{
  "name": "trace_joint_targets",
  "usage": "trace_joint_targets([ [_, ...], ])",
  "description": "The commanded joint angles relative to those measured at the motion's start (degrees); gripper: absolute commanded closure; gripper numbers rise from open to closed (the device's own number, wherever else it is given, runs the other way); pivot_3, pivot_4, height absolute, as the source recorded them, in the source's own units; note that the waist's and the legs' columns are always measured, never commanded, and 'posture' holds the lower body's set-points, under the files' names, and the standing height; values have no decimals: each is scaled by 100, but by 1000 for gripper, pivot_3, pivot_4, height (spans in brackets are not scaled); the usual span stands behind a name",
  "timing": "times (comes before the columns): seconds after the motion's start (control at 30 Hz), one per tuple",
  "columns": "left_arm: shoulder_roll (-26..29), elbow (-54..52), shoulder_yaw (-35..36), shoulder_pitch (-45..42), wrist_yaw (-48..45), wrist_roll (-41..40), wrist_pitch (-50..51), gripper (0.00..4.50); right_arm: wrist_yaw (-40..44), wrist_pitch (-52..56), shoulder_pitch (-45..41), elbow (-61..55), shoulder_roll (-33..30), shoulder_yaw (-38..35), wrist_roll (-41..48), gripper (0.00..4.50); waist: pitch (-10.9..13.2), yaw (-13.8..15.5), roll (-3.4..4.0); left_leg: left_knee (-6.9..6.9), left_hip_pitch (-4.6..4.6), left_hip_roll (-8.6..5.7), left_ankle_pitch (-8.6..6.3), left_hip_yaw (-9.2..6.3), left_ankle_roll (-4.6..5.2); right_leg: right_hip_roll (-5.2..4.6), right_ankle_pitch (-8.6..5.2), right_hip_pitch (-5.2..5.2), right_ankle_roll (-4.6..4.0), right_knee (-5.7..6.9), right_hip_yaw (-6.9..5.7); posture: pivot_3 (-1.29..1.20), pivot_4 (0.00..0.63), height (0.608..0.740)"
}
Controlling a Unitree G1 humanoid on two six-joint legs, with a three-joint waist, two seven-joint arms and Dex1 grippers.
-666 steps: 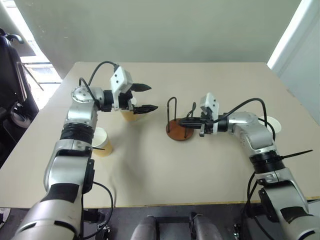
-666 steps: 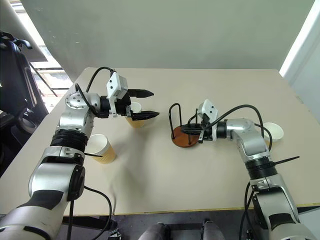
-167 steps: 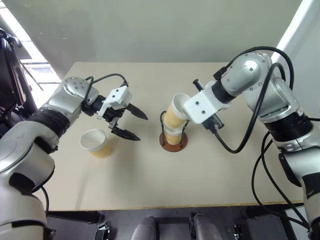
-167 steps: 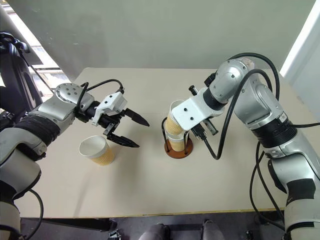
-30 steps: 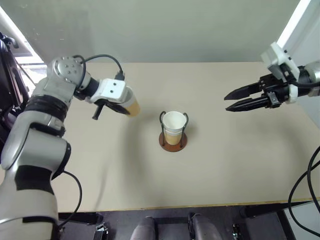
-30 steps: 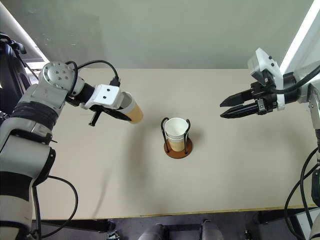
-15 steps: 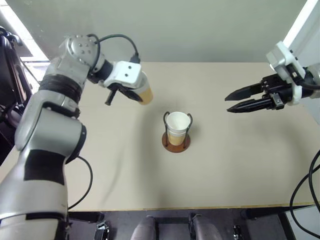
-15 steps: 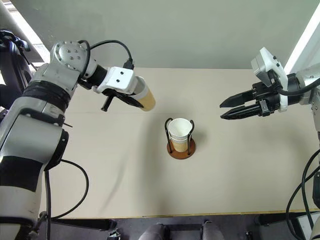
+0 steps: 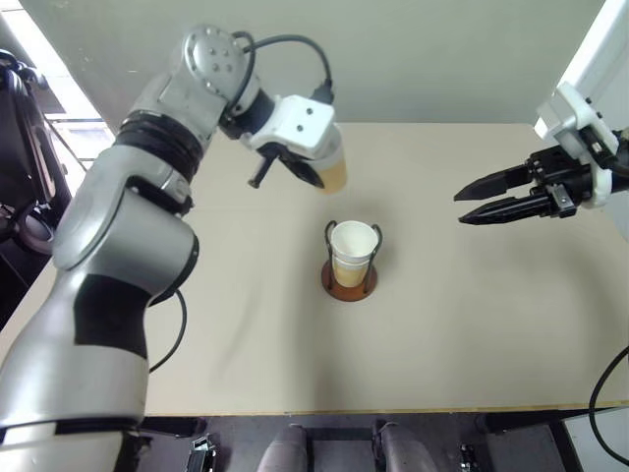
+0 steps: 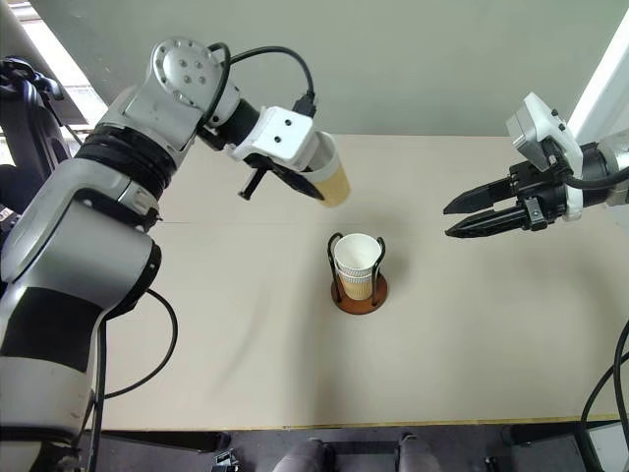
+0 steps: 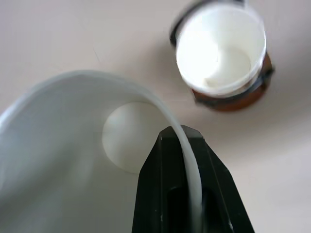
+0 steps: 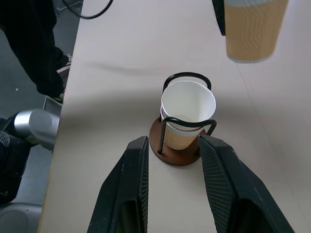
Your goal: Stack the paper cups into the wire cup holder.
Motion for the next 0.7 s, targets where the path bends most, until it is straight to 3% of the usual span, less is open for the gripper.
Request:
trace_joint_targets([
  [0.03,44,-549,-313,-256,-164,-766,355,4485,28,-212,-37,9,-126,-4,112,2918,-1,11,1,-3,5,-6,-1,10,2,4,0,2,5,2,-13,0,150,740],
  [0.47,747,-1879,-2148,-358,-164,-2245,590,4485,28,-258,-76,83,-225,208,246,2918,2,15,10,61,4,12,-10,-24,11,-16,15,35,29,0,14,0,150,740],
  [0.7,809,-2044,-2533,-404,-164,-2599,590,4485,28,-264,-111,105,-252,297,294,2918,4,47,13,67,2,6,-9,-40,10,-18,16,42,26,-1,-3,0,150,740],
])
